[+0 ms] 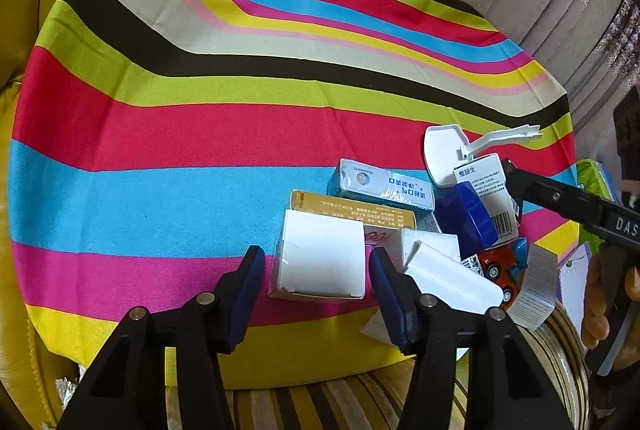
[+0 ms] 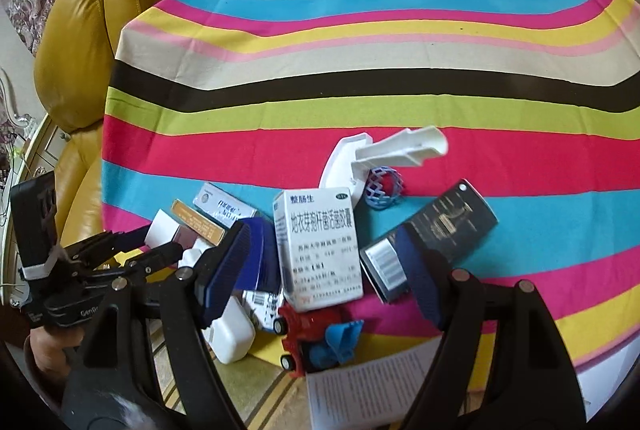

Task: Organize rigid objects
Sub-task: 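Grasp small white box with left tool while right tool grasps white box with green-blue label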

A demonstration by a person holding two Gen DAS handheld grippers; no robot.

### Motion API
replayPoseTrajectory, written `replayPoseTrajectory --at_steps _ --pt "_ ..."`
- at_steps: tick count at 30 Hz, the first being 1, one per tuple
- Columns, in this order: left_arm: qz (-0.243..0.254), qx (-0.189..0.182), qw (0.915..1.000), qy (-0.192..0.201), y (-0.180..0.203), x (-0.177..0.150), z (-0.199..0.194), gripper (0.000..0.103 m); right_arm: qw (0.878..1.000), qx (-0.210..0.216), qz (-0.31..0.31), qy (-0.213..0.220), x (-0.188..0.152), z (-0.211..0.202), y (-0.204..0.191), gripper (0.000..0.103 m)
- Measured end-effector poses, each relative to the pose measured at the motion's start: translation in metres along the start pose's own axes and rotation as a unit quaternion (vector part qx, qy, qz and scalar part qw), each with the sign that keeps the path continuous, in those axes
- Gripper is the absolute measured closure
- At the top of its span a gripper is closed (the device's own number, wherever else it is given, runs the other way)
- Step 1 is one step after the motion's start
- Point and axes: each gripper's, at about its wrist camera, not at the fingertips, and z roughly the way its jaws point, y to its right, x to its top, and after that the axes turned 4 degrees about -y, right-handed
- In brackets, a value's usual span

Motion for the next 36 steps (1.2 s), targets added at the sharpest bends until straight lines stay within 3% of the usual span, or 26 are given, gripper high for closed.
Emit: replayPoseTrajectory --at_steps 4,14,20,24,36 --pt "0.001 -0.001 1.0 -0.004 0.0 0.0 0.002 0.055 1.0 -0.002 -0.006 -0.004 0.004 0.006 0.0 0.026" --pt "0.0 -0.002 1.0 -0.003 0.0 -0.001 0.002 0.055 1.0 0.008 -0.009 -0.016 0.013 0.018 0.002 0.026" --pt "0.0 -0.002 1.0 -0.002 0.0 -0.001 0.002 0.055 1.0 0.012 -0.012 -0.024 0.016 0.024 0.003 0.035" --pt "0.0 -0.002 1.0 -0.002 0.0 -0.002 0.002 0.056 0.999 0.017 -0.019 -0.033 0.014 0.028 0.001 0.053" --pt "-0.005 0.001 0.9999 0.016 0.0 -0.003 -0.005 0.057 1.0 0.023 -0.015 -0.013 0.011 0.018 0.0 0.055"
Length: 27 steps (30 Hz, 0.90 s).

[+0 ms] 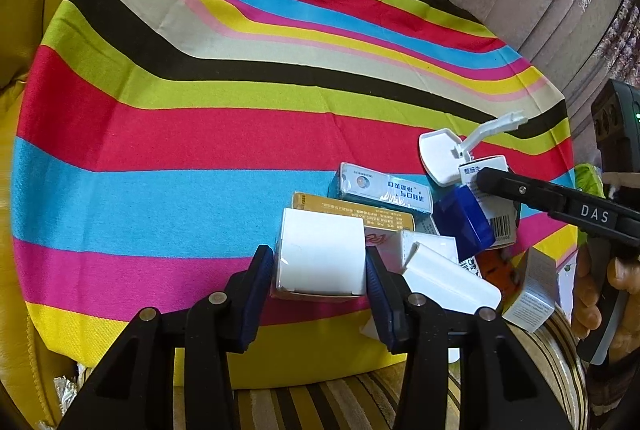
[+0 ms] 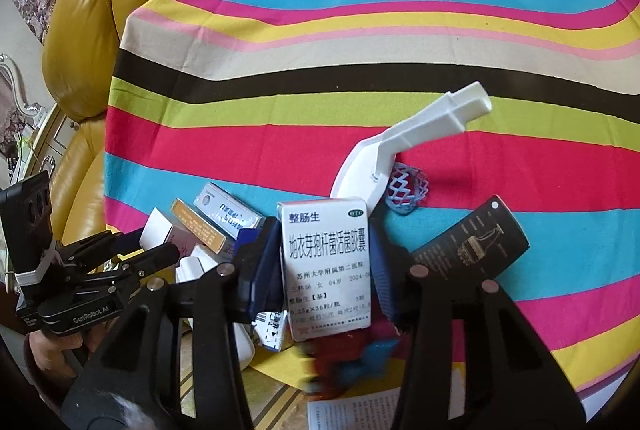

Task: Organize rigid objects
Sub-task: 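Grasp small white box with left tool while right tool grasps white box with green-blue label, then carry small white box with left tool while right tool carries labelled box to purple box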

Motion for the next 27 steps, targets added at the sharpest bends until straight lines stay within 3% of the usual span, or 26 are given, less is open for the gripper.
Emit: replayPoseTrajectory --at_steps 15,21,27 --pt "0.006 0.012 0.9977 0.066 0.007 -0.004 -0.034 0.057 0.998 -0.01 0.013 0.056 -0.02 -0.046 0.001 0.055" --pt "0.027 -0.012 0.9969 0.072 0.033 -0.005 -0.042 0.057 0.996 -0.028 0.023 0.083 -0.038 -0.08 0.004 0.056" --pt "0.079 -0.03 0.9937 0.074 0.078 -0.012 -0.048 0.057 0.993 -0.05 0.045 0.094 -0.065 -0.108 0.022 0.056"
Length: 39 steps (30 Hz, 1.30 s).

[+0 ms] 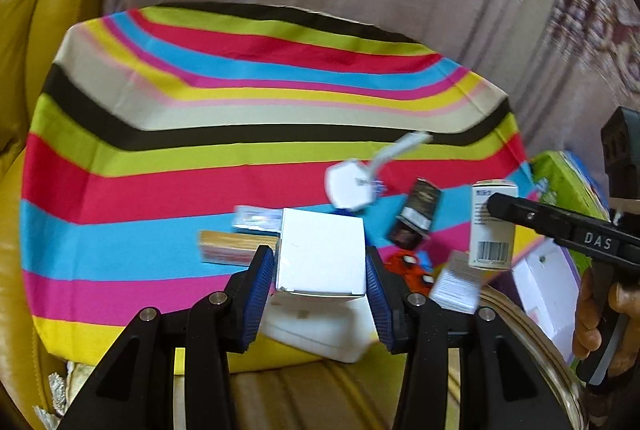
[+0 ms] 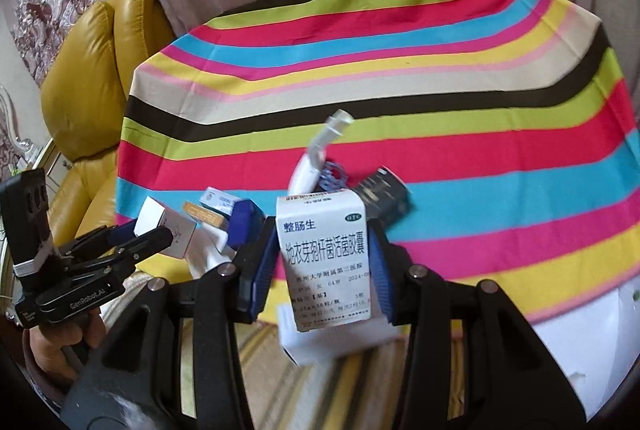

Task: Organize rigid objects
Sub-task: 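Carry small white box with left tool while right tool carries labelled box to purple box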

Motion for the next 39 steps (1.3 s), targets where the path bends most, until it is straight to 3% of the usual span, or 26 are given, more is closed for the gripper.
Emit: replayPoseTrajectory --at_steps 9,20,29,39 --pt "0.051 -0.055 0.997 -0.018 0.064 -0.006 0.001 0.057 0.998 -0.044 0.035 0.001 -0.034 -0.037 0.046 0.055" --pt "0.103 -0.157 0.9788 -0.081 0.151 -0.022 0.022 0.057 0.99 -0.101 0.095 -0.009 -0.072 -0.071 0.111 0.056" --pt "0.125 -0.197 0.9644 -0.124 0.205 -0.036 0.042 0.057 0.982 -0.132 0.135 -0.013 -0.096 -0.088 0.152 0.056" --pt "0.141 -0.226 0.9509 -0.158 0.237 -0.05 0.055 0.057 0.966 -0.179 0.186 -0.022 -0.121 -0.099 0.192 0.056"
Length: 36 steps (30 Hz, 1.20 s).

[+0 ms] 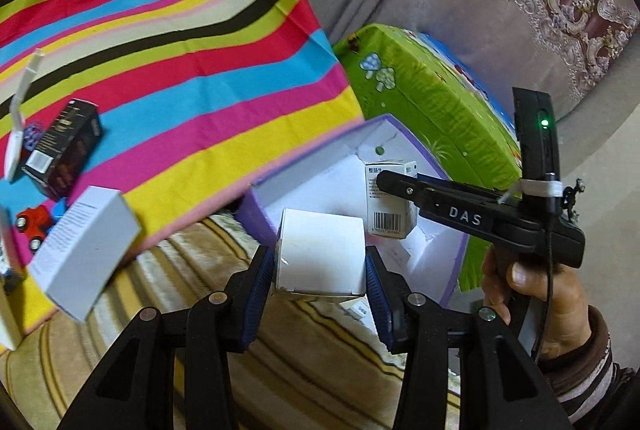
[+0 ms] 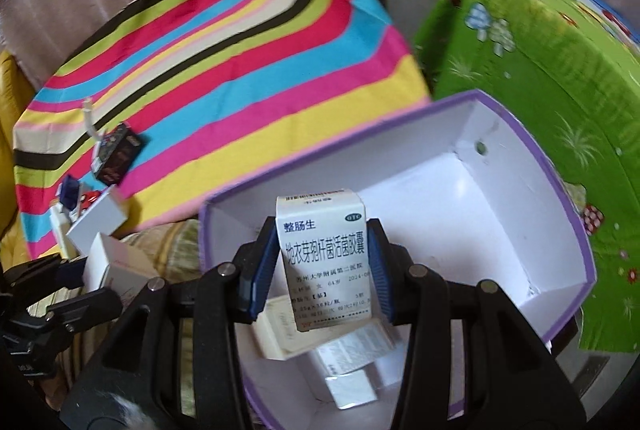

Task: Organize rigid objects
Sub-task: 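Carry small white box with left tool while right tool carries labelled box to purple box, then open left tool inside purple box while right tool releases its box there, then move both tools back over the remaining items on the striped table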

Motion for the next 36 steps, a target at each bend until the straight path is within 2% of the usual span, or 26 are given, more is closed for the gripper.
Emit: replayPoseTrajectory --at_steps 9,11,12,13,15,16,26,36 --pt "0.008 -0.029 0.9995 -0.012 0.007 0.0 0.012 0.055 0.999 -0.032 0.03 -0.001 -0.002 0.0 0.023 0.055" --pt "0.01 -0.03 0.9994 -0.017 0.008 0.0 0.015 0.051 0.999 -0.036 0.036 -0.003 -0.003 0.001 0.026 0.055" --pt "0.01 -0.028 0.9994 -0.018 0.008 0.0 0.015 0.042 0.999 -0.036 0.04 -0.005 -0.003 0.002 0.028 0.053" --pt "0.01 -0.026 0.9994 -0.02 0.008 0.0 0.016 0.034 0.998 -0.038 0.044 -0.007 -0.003 0.002 0.029 0.045" --pt "0.008 -0.024 0.9995 -0.02 0.007 -0.001 0.017 0.031 0.998 -0.045 0.053 -0.007 -0.003 0.002 0.032 0.03" --pt "0.005 -0.024 0.9995 -0.02 0.006 -0.001 0.016 0.03 0.997 -0.048 0.059 -0.003 -0.004 0.002 0.034 0.026" --pt "-0.013 -0.028 0.9994 -0.014 -0.001 -0.002 0.014 0.03 0.997 -0.05 0.062 -0.007 -0.003 0.002 0.031 0.026" --pt "-0.037 -0.023 0.999 0.011 -0.014 -0.004 -0.001 0.03 0.998 -0.041 0.048 -0.005 -0.002 -0.001 0.014 0.025"
